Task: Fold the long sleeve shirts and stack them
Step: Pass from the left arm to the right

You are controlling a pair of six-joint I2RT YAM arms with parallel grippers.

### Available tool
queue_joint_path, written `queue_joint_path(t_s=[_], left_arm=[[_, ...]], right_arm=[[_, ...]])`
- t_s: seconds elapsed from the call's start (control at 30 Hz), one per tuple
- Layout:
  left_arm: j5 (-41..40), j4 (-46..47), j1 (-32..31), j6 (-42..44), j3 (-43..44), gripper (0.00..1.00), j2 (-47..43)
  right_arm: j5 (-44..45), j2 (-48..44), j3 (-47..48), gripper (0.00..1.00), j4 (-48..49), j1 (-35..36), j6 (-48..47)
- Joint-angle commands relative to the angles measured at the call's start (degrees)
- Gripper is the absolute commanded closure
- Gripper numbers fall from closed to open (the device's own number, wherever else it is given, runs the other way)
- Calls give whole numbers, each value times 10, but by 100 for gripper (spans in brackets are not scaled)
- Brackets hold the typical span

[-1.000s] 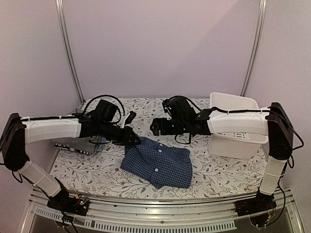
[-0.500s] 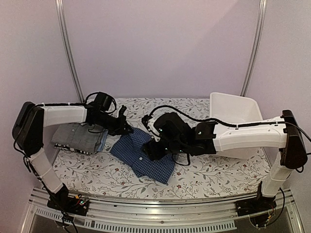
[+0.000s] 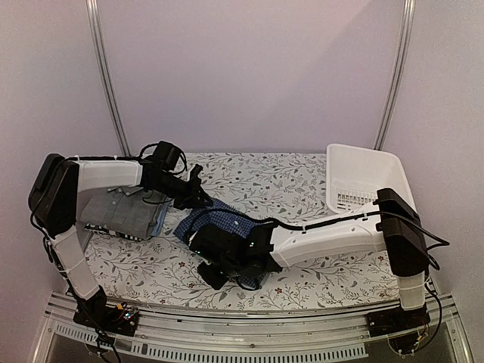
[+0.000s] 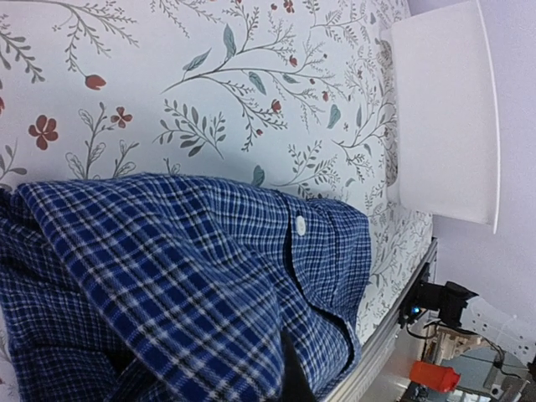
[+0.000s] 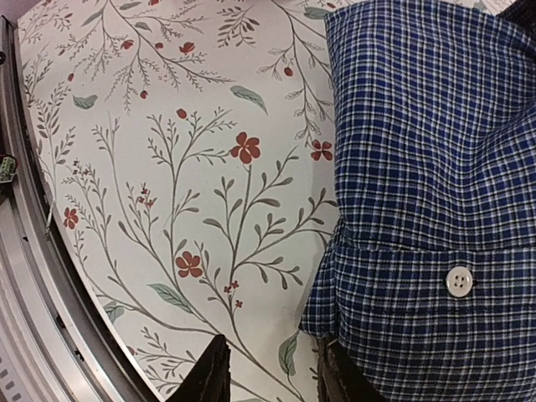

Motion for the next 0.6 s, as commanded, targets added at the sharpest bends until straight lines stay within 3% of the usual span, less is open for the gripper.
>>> queue_joint_path(t_s=[0.0,0.57], left_arm=[[5,-9,2,2,9,100,3],[13,-10,2,5,20,100,15]], right_arm=[[-35,43,45,66,-39,-15,24],[-64,127,72,70,-86,-41,82]])
